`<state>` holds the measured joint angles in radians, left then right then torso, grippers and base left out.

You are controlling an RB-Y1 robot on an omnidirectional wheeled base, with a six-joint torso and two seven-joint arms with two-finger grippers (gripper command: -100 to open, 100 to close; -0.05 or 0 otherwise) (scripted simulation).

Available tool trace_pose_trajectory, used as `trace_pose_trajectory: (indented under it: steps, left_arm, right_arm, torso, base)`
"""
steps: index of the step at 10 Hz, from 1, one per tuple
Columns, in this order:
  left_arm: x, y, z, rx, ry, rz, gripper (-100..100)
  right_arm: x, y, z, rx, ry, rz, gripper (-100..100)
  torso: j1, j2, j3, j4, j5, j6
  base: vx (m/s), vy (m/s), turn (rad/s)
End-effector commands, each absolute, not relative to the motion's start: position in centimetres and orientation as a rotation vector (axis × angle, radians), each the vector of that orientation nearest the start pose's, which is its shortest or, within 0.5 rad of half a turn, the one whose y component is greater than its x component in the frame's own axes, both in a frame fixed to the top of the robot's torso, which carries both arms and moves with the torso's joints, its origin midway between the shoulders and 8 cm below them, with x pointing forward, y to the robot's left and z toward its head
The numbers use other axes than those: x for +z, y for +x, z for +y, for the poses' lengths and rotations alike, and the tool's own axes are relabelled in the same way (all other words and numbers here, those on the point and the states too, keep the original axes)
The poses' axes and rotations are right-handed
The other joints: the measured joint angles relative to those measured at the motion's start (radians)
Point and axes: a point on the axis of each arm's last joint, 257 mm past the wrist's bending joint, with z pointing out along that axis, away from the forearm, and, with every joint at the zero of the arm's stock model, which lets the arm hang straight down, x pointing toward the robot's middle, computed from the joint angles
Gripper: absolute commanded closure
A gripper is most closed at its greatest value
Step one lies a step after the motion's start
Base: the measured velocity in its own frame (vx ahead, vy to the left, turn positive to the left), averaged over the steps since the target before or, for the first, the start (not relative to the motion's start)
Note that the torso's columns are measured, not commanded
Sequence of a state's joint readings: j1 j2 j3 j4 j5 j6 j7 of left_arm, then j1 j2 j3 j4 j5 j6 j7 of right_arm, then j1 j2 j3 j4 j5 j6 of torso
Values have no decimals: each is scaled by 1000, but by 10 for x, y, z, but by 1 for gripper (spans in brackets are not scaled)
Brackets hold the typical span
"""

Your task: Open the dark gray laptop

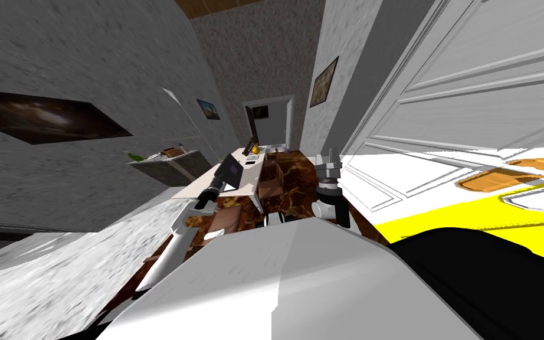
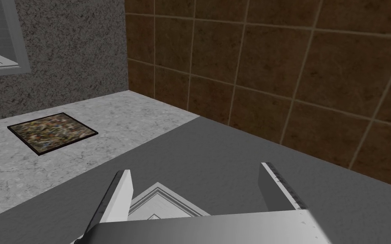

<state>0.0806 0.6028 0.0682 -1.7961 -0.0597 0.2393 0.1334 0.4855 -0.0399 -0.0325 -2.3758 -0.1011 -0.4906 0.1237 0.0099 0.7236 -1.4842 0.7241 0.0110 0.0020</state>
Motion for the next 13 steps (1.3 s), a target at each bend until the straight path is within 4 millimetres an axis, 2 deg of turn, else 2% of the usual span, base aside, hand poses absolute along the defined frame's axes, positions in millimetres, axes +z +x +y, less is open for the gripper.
trace_pose_trajectory:
  steps: [1, 4, 5, 6, 7, 10, 11, 12, 13]
  left_arm:
    - [-131, 540, 433, -738, -915, 1365, 100]
    - [-166, 536, 459, -678, -985, 1394, 100]
    - [-174, 535, 465, -665, -1000, 1400, 100]
    - [-129, 554, 484, -699, -970, 1329, 100]
    - [-143, 552, 495, -684, -1008, 1336, 100]
    - [-174, 545, 520, -627, -1073, 1355, 100]
    - [-128, 557, 536, -671, -1044, 1282, 100]
    - [-123, 562, 540, -676, -1053, 1268, 100]
    - [-140, 557, 555, -644, -1092, 1276, 100]
  right_arm:
    - [70, 322, -289, 1251, 562, 544, 0]
    - [70, 322, -289, 1250, 563, 544, 0]
    - [70, 322, -289, 1250, 563, 544, 0]
    - [70, 322, -289, 1250, 563, 544, 0]
    - [70, 322, -289, 1251, 562, 544, 0]
    - [70, 322, -289, 1250, 563, 544, 0]
    - [70, 322, -289, 1250, 563, 544, 0]
    - [70, 322, -289, 1251, 562, 544, 0]
    - [70, 322, -289, 1251, 562, 544, 0]
  torso:
    - [-4, 8, 4, 6, -4, 4]
    - [-7, 7, 4, 8, -6, -5]
    - [-4, 5, 3, 6, -5, -3]
    - [-3, 4, 2, 4, -3, -1]
    - [-6, 12, 6, 10, -7, 3]
    - [-9, 14, 8, 13, -10, -5]
    - [-9, 12, 7, 12, -10, -3]
    - [-12, 17, 9, 16, -12, 2]
    - [-14, 21, 12, 17, -13, -1]
  base:
    - [-199, 10, -415]
    - [-31, 12, -1]
    - [16, -3, 21]
    - [-129, -3, -348]
    - [-182, -8, -370]
    - [-39, -9, -7]
    - [-116, -20, -281]
    - [-182, -15, -368]
    - [-105, -10, -136]
